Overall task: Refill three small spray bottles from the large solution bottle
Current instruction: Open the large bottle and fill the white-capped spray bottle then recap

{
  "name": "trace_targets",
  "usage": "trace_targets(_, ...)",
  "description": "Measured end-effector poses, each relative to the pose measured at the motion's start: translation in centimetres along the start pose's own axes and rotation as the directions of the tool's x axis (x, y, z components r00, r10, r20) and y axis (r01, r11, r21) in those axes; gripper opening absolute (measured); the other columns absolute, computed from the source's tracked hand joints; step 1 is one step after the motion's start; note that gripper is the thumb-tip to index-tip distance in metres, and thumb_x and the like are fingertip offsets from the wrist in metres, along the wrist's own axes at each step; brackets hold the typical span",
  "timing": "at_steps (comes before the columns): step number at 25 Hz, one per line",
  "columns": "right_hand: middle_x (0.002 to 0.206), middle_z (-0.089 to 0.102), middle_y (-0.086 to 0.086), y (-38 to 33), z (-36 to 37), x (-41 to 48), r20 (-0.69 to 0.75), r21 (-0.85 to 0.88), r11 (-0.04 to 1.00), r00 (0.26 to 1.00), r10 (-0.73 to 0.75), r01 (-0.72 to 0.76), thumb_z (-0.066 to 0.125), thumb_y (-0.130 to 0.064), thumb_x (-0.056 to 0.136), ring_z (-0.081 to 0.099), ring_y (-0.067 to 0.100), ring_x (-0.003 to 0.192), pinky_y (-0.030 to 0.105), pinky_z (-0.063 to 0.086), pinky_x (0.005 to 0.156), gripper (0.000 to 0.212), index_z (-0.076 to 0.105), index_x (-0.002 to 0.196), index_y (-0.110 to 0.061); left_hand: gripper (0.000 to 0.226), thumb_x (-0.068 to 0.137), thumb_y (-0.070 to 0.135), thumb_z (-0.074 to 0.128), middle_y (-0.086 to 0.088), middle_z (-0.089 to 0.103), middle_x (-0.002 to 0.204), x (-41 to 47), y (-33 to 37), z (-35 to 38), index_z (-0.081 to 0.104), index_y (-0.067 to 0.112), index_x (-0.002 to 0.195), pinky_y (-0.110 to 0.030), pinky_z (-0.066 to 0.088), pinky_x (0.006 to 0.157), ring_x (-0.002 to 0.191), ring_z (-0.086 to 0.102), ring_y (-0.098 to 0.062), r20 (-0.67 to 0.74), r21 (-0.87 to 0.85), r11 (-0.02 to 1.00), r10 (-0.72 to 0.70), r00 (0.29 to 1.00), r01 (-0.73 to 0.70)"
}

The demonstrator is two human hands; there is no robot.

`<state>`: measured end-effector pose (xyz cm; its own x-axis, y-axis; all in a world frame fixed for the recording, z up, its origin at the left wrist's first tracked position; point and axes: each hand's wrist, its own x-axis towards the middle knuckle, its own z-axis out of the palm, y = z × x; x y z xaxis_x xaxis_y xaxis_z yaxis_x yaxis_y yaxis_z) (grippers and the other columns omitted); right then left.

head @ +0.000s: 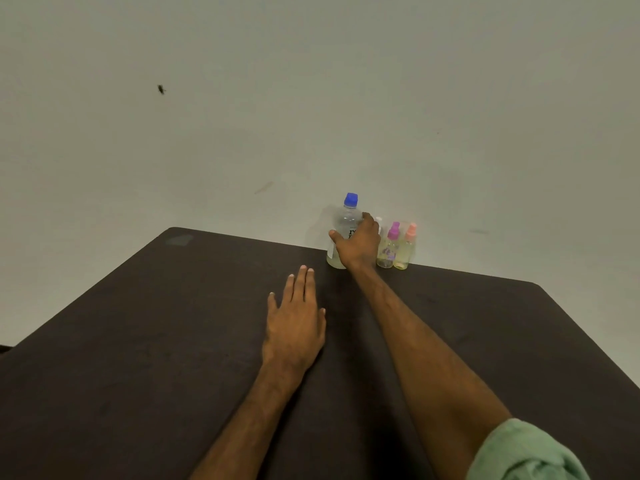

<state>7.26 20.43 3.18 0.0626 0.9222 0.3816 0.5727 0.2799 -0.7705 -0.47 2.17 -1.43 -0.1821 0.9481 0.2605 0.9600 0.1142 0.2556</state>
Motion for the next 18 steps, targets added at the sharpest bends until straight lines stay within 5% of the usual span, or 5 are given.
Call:
trace_targets(7,0.123,0.058,0.004,0.3,-4.1,-5.6,0.085,0.086,0.992,0.992,-0.096,0.088,0.081,-0.037,0.075,0.057,0.021,0.111,0.033,0.05,0.092,0.07,0.047,0.13,-0.012,0.072,0.104,0.044,0.039,-0.003,0.007,0.168,-0.5,-0.3,0.0,0.006,0.013,0.16,-0.049,0.025,0.122,0.155,0.012,-0.02,-0.057,-0.114,0.993,-0.022,0.998,0.016)
trace_targets(15,0.11,0.065,-0.006,0.4,-13.5,-14.5,0.129,-0.013,0.993,0.985,-0.117,0.12,0.079,-0.044,0.07,0.065,0.016,0.098,0.039,0.056,0.087,0.063,0.051,0.12,-0.021,0.078,0.098,0.055,0.05,-0.004,0.03,0.163,-4.6,1.7,-0.5,0.022,0.013,0.158,-0.045,0.034,0.117,0.149,0.032,-0.02,-0.168,-0.255,0.947,0.158,0.973,-0.197)
trace_targets(18,0.113,0.066,-0.006,0.1,-16.0,-17.5,0.159,-0.055,0.987,0.977,-0.139,0.149,0.076,-0.047,0.07,0.065,0.015,0.099,0.038,0.055,0.087,0.062,0.051,0.121,-0.024,0.081,0.092,0.052,0.063,0.003,0.038,0.158,-7.5,3.5,-0.9,0.029,0.017,0.156,-0.027,0.034,0.115,0.144,0.038,-0.011,-0.187,-0.482,0.839,0.183,0.965,-0.253)
